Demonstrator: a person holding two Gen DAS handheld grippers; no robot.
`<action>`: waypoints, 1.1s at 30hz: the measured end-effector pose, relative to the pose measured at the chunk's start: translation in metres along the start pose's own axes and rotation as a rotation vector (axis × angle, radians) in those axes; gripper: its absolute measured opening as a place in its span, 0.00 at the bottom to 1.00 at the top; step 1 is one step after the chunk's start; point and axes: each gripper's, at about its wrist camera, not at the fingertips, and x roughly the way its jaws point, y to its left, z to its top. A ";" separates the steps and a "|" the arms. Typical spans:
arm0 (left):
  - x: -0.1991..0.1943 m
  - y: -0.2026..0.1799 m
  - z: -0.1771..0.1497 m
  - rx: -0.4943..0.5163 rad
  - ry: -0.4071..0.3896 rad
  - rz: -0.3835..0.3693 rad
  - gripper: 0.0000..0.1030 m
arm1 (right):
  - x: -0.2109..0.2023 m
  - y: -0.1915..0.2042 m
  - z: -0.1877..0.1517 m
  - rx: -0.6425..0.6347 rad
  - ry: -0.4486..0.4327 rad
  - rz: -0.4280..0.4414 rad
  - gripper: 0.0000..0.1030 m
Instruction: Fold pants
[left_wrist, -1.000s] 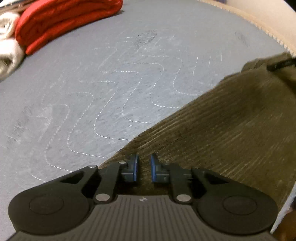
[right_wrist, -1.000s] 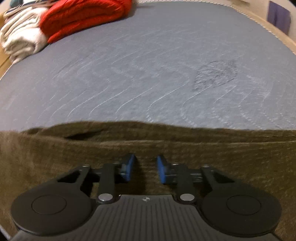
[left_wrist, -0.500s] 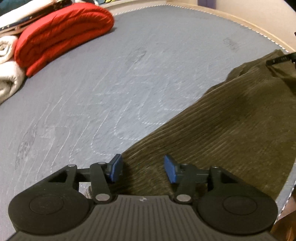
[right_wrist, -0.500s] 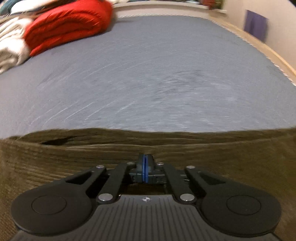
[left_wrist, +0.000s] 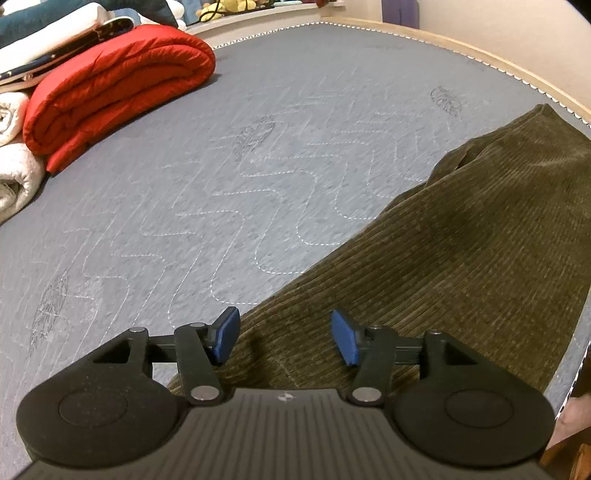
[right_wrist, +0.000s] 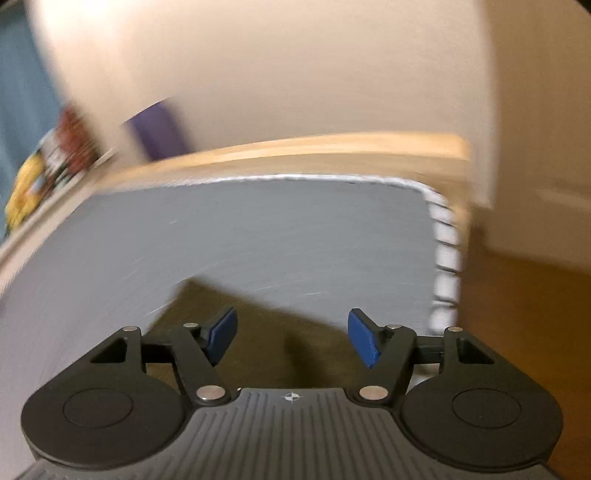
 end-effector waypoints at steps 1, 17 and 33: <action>0.000 -0.001 0.000 0.000 0.001 0.002 0.60 | 0.007 -0.011 0.001 0.037 0.013 -0.003 0.66; 0.006 -0.004 0.004 -0.002 0.010 0.030 0.64 | 0.035 -0.026 -0.012 0.078 0.129 0.169 0.63; -0.004 0.001 0.002 -0.002 -0.018 0.042 0.66 | -0.052 0.059 -0.023 0.012 -0.013 0.274 0.25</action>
